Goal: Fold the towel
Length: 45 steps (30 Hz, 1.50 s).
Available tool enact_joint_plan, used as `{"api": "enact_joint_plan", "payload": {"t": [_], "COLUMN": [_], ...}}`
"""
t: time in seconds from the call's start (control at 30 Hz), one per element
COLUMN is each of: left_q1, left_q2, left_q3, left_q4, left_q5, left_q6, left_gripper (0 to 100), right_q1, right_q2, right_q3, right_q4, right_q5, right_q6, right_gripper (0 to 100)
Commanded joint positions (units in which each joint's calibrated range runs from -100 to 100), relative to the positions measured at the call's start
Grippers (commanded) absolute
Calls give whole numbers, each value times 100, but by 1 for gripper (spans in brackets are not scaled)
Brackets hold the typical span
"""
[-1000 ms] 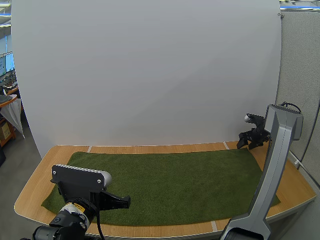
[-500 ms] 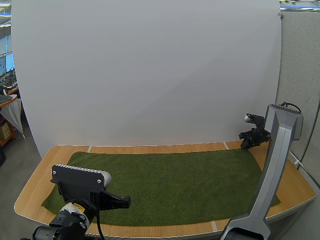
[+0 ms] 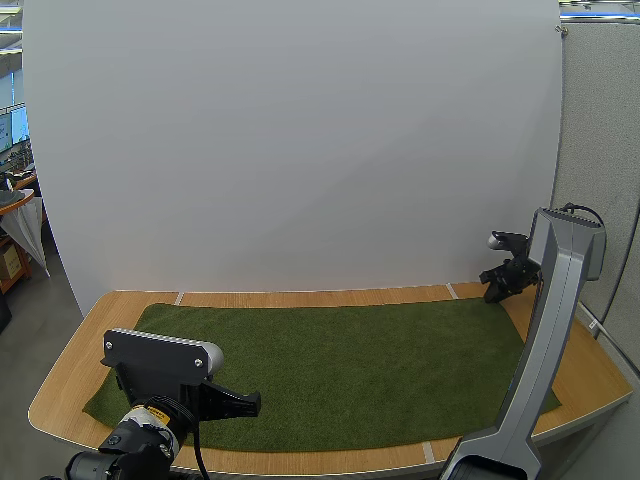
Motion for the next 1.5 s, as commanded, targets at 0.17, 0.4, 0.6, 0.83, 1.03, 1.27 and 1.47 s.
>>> {"api": "enact_joint_plan", "payload": {"t": [0.17,0.4,0.6,0.83,1.03,1.27,1.47], "left_q1": [-18,-18,-18,-18,-18,-18,-18], "left_q2": [-22,-22,-22,-22,-22,-22,-22], "left_q3": [0,0,0,0,0,0,0], "left_q4": [1,1,1,1,1,1,1], "left_q5": [-47,-47,-47,-47,-47,-47,-47], "left_q6": [-39,-39,-39,-39,-39,-39,-39], "left_gripper": [0,0,0,0,0,0,0], "right_q1": [5,5,-17,-17,-17,-17,-17], "right_q2": [-62,-410,-368,21,54,54,54], "right_q3": [-17,-17,-17,30,30,30,30], "right_q4": [0,31,6,243,366,773,775], "right_q5": [-175,-175,-140,28,56,718,718], "right_q6": [-10,-45,-45,-62,-177,-322,-345], "right_gripper": [41,100,100,100,100,100,100]}}
